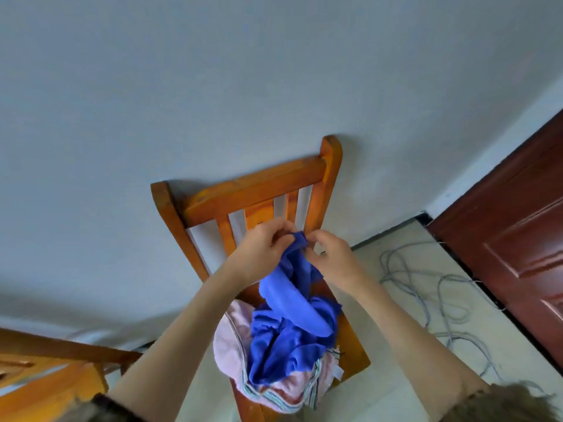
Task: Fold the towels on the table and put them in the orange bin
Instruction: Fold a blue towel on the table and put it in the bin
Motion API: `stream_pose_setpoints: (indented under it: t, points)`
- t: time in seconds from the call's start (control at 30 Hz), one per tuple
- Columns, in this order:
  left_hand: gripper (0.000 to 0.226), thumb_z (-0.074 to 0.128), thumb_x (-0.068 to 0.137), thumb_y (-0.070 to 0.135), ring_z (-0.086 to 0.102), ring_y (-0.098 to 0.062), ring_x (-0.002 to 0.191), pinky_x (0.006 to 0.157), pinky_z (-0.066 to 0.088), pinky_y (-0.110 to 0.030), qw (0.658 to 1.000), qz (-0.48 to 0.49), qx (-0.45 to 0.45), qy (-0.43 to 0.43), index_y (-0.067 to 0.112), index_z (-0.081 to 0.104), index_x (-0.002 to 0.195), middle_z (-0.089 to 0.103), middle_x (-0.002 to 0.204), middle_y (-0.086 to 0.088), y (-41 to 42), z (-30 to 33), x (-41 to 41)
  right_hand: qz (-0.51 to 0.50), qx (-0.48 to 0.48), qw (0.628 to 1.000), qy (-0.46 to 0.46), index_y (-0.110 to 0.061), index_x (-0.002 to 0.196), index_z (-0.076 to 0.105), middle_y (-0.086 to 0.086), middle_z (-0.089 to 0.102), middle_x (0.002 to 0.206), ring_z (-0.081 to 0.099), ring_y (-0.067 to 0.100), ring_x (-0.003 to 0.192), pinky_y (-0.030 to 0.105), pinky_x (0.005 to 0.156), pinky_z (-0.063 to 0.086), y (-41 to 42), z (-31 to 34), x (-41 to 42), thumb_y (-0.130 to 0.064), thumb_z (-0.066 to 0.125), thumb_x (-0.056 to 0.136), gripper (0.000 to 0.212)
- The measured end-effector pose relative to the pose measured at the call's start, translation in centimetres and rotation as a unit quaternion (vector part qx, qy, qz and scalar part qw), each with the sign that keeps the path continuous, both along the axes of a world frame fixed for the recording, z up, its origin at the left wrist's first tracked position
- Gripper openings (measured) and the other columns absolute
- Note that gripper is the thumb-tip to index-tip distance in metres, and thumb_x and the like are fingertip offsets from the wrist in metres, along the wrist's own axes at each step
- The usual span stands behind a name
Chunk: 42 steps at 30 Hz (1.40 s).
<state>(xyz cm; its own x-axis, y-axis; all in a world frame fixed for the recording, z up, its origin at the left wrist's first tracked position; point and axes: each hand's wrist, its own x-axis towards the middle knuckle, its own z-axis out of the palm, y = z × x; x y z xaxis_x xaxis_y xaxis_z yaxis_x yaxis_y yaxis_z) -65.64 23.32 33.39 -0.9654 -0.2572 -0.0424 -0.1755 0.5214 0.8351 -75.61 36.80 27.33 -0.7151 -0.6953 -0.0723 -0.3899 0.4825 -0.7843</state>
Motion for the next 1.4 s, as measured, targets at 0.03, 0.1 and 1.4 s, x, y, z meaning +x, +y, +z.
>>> stream_pose_setpoints:
  t: [0.03,0.1,1.4]
  points:
    - [0.015,0.048,0.094,0.004,0.051,0.002,0.07,0.065,0.037,-0.007,1.0,-0.003,-0.014,0.011,0.014,0.058,0.092,0.055,0.076,0.014,-0.2,1.6,0.3,0.004,0.004,1.0,-0.008,-0.023,0.088,0.06,-0.013,0.059,0.083,0.054,-0.005,0.074,0.005,0.064,0.04,0.0,1.6,0.1,-0.02,0.061,0.087,0.004]
    - [0.014,0.05,0.093,0.005,0.05,0.007,0.069,0.065,0.035,-0.003,0.999,-0.003,-0.044,0.029,0.014,0.061,0.094,0.054,0.076,0.017,-0.7,4.5,0.9,0.016,-0.005,1.0,-0.017,-0.029,0.077,0.055,-0.016,0.058,0.073,0.055,-0.01,0.064,0.006,0.059,0.04,0.0,4.6,0.5,-0.019,0.062,0.087,0.015]
    - [0.023,0.053,0.079,0.001,0.057,-0.015,0.078,0.064,0.038,-0.016,0.687,0.702,-0.184,-0.036,0.02,0.066,0.081,0.062,0.082,0.004,8.6,16.7,71.4,0.653,-0.049,0.755,0.028,-0.015,0.092,0.059,-0.002,0.06,0.085,0.051,0.008,0.076,0.019,0.072,0.041,-10.5,28.5,60.5,-0.023,0.046,0.097,0.016]
